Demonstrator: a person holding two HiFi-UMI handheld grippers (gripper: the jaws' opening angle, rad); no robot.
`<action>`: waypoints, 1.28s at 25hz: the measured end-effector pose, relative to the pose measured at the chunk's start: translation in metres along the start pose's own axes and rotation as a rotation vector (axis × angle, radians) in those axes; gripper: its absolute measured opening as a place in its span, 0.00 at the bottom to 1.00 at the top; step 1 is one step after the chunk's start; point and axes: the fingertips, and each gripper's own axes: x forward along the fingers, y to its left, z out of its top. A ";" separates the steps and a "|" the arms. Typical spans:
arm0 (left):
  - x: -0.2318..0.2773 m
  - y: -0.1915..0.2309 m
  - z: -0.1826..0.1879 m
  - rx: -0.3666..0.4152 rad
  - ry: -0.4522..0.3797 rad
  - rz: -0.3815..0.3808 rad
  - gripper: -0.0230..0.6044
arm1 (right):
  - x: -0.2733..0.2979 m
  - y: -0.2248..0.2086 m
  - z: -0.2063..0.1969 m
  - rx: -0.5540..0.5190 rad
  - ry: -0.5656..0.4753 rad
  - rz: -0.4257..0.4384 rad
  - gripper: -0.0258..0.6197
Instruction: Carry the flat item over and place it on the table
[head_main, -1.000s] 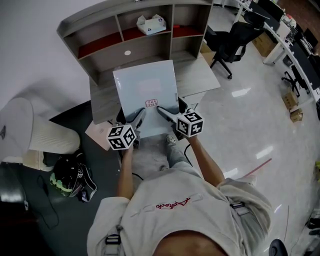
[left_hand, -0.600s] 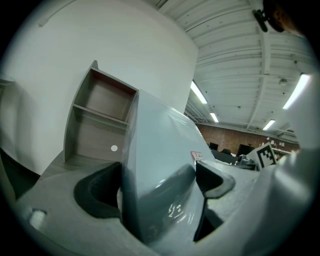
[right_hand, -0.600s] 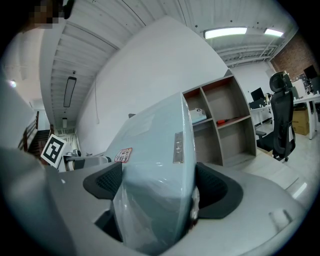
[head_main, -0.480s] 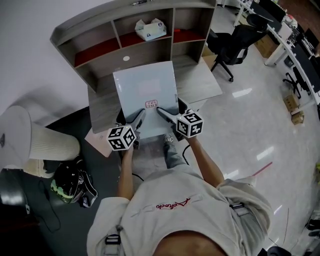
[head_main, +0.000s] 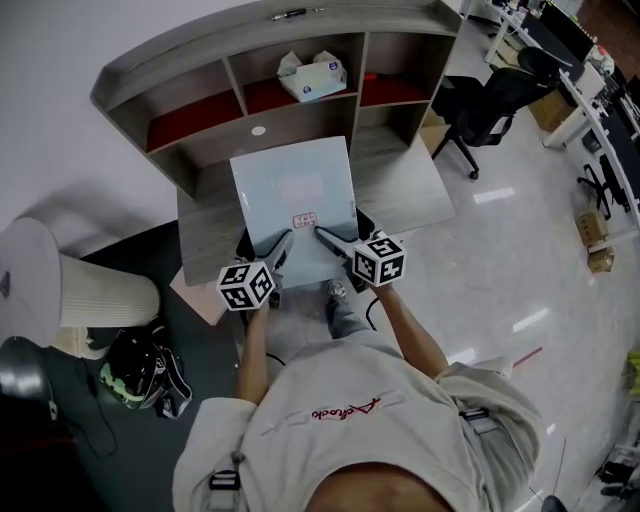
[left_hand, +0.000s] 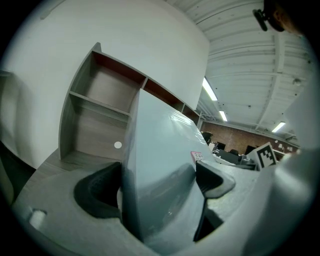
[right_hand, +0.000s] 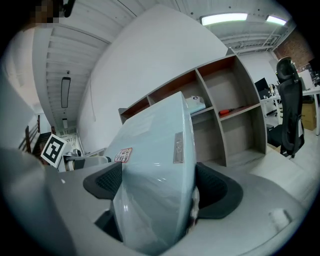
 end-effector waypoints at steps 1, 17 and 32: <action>0.007 0.003 0.001 -0.004 0.005 0.005 0.81 | 0.006 -0.005 0.001 0.004 0.006 0.003 0.78; 0.106 0.047 -0.013 -0.084 0.090 0.070 0.81 | 0.086 -0.088 -0.006 0.056 0.129 0.030 0.77; 0.148 0.092 -0.024 -0.150 0.143 0.106 0.81 | 0.142 -0.117 -0.021 0.093 0.217 0.040 0.77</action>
